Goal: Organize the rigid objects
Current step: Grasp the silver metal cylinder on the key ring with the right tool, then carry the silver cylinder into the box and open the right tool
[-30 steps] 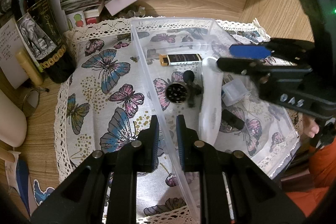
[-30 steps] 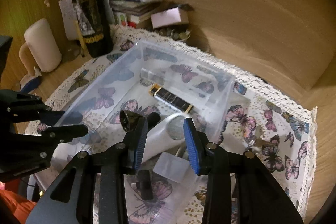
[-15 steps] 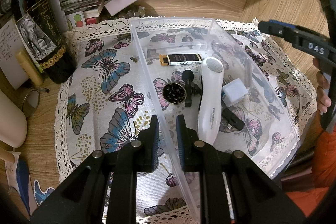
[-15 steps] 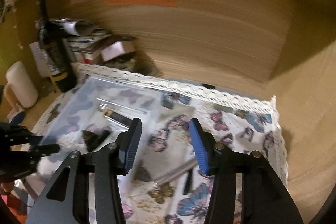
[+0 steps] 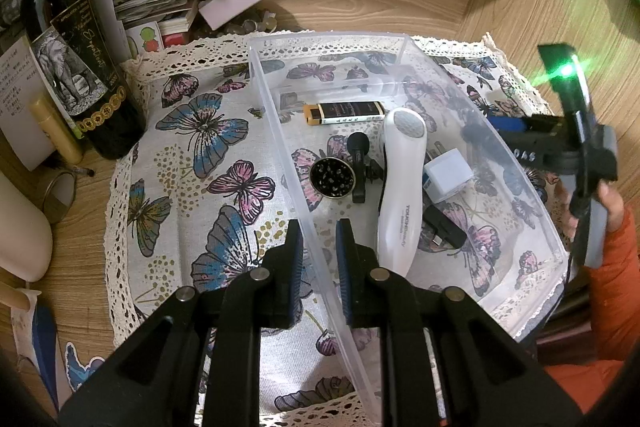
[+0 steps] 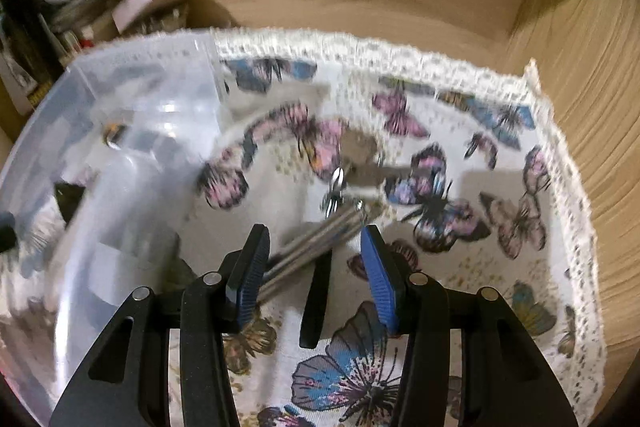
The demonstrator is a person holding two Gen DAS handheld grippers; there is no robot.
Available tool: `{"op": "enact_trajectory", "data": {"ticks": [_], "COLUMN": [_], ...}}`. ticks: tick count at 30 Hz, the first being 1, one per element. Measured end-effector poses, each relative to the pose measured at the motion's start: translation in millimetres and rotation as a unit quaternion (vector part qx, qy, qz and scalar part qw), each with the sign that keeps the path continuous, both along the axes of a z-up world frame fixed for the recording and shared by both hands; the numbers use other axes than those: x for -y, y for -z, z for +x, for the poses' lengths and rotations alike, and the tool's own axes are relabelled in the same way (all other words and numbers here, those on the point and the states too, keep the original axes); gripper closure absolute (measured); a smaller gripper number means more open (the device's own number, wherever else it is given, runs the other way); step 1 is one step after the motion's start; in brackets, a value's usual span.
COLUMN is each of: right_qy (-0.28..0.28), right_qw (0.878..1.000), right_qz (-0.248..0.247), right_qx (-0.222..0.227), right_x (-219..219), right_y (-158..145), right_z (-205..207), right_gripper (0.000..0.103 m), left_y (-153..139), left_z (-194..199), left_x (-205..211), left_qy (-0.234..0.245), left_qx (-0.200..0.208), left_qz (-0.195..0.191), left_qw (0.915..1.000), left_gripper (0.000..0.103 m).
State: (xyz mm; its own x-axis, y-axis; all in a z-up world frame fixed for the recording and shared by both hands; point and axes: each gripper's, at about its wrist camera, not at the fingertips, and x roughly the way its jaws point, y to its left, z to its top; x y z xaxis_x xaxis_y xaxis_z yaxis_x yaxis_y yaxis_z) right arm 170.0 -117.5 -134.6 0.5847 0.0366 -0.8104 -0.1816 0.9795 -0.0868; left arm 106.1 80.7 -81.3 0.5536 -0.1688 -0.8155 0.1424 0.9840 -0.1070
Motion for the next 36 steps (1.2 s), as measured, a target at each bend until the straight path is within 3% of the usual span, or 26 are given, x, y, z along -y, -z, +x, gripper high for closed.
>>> {"op": "enact_trajectory", "data": {"ticks": [5,8,9,17,26,36], "right_qy": [-0.002,-0.001,0.000,0.007,-0.004,-0.052], "right_qw": [1.000,1.000,1.000,1.000,0.996,0.986], "right_qz": [0.007,0.002,-0.001,-0.004,0.018,0.040], "right_qx": [-0.004,0.001,0.003,0.022,0.084,0.153], "right_x": [3.7,7.5,8.4,10.4,3.4,-27.2], "right_y": [7.0,6.8,6.0,-3.8,-50.3,-95.4], "right_z": [-4.5,-8.9,-11.0,-18.8,-33.6,-50.7], "right_gripper": [0.064,0.085,0.088,0.089,0.089,0.089], "left_y": [2.2,4.7,5.2,5.4,5.3,5.5], "left_z": [0.5,1.8,2.0,1.8,2.0,2.3], "left_x": [-0.5,-1.2,-1.5,-1.5,-1.5,-2.0], "left_qy": [-0.001,-0.002,-0.002,-0.002,-0.003,-0.003], "left_qx": [-0.003,-0.007,-0.007,-0.007,-0.007,-0.007], "left_qz": [0.000,-0.001,-0.001,-0.001,-0.002,-0.002], "left_qw": [1.0000,1.0000,1.0000,1.0000,1.0000,1.0000], "left_gripper": [0.086,0.086,0.086,0.086,0.086,0.086]}}
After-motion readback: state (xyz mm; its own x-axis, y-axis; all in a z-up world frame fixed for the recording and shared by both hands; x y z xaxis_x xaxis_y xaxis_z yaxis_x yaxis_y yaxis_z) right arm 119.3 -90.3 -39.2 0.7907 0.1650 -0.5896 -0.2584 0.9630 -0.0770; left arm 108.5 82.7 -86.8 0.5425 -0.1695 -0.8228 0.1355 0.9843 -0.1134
